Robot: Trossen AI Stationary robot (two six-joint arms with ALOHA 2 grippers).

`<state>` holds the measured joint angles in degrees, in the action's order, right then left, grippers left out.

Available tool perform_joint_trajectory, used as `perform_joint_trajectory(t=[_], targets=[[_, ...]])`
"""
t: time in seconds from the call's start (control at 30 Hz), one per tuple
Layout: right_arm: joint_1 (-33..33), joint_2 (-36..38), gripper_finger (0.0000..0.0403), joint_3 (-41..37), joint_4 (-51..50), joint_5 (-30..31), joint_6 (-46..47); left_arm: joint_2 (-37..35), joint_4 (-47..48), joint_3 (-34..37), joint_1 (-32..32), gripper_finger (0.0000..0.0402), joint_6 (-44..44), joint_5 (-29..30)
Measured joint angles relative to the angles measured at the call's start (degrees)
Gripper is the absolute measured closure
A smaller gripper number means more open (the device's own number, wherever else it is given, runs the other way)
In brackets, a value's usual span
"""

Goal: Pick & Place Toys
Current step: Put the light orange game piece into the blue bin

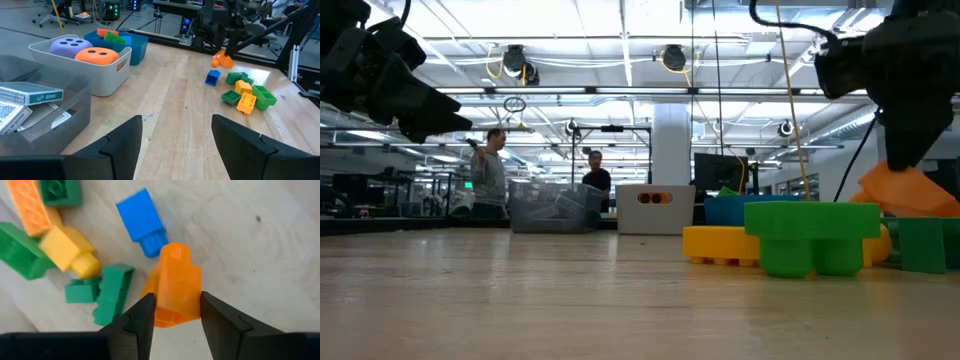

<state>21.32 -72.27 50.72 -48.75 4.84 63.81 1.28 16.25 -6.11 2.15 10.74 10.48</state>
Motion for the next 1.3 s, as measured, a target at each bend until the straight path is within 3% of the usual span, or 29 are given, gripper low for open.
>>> perform_joint_trajectory(t=[0.3,0.53,0.77,1.0,1.2,1.3], targets=[[-1.9,8.8,0.0268,0.0,0.4,11.7,-2.2,0.0,0.0,0.0,0.0,0.0156,0.0,0.0],[-11.2,12.5,0.0268,0.0,4.5,18.0,-12.9,0.0,0.0,0.0,0.0,0.0156,0.0,0.0],[-26.8,12.2,0.0268,0.1,15.9,17.7,-30.9,0.0,0.0,0.0,0.0,0.0156,0.0,0.0],[-44.0,7.8,0.0268,0.1,22.2,17.5,-40.3,0.0,0.0,0.0,0.0,0.0155,0.0,0.0],[-50.2,0.1,0.0268,0.1,31.9,10.3,-44.3,0.0,0.0,0.0,0.0,0.0156,0.0,0.0],[-51.2,-3.6,0.0268,0.1,33.4,10.0,-44.8,0.0,0.0,0.0,0.0,0.0156,0.0,0.0]])
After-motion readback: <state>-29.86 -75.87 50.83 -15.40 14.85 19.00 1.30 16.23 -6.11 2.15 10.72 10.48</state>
